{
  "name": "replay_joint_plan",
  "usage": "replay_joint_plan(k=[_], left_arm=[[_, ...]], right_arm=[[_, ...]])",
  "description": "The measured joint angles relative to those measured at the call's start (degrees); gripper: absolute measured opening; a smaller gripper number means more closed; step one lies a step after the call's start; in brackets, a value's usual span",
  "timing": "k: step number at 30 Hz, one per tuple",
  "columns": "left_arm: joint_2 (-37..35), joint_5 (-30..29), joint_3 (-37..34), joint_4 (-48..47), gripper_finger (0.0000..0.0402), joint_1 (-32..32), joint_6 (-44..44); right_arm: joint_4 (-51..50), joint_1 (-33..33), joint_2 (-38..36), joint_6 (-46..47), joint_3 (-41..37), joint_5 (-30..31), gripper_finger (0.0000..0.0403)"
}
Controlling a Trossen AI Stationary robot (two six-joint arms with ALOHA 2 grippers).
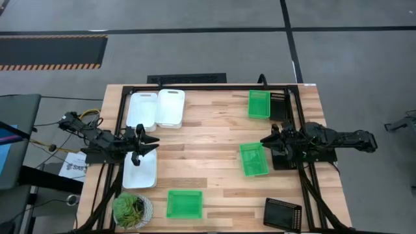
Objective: Stack baskets by color
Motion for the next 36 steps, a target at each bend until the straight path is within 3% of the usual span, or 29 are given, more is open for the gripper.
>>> replay_joint_plan(k=[5,11,14,20,24,29,32,36], left_arm=[[0.0,-3.9,-0.1,0.5,0.0122,0.0,-0.4],[0.0,-4.2,-0.1,0.8,0.0122,0.0,-1.9],[0.0,-5.3,-0.1,0.8,0.0122,0.0,-2.0],[0.0,-7.5,-0.1,1.2,0.0122,0.0,-1.9],[0.0,-9.2,-0.1,1.5,0.0122,0.0,-1.9],[0.0,-9.5,-0.1,3.9,0.0122,0.0,-2.6],[0.0,-9.3,-0.1,7.7,0.0122,0.0,-2.6],[0.0,-7.7,-0.1,13.6,0.0139,0.0,-0.1]], right_arm=[[0.1,-0.1,0.0,0.3,0.0,3.4,0.0130],[1.1,-0.1,0.0,6.8,0.0,8.1,0.0130],[1.6,-0.1,0.0,7.2,0.0,11.2,0.0130],[1.5,-0.1,0.0,7.7,0.0,11.8,0.0130],[1.8,-0.1,0.0,8.0,0.0,16.2,0.0130],[10.6,-0.1,0.0,7.8,0.1,21.8,0.0130],[10.4,-0.1,0.0,5.1,4.0,22.1,0.0130],[-2.4,-0.2,2.0,1.4,14.1,22.3,0.0130]])
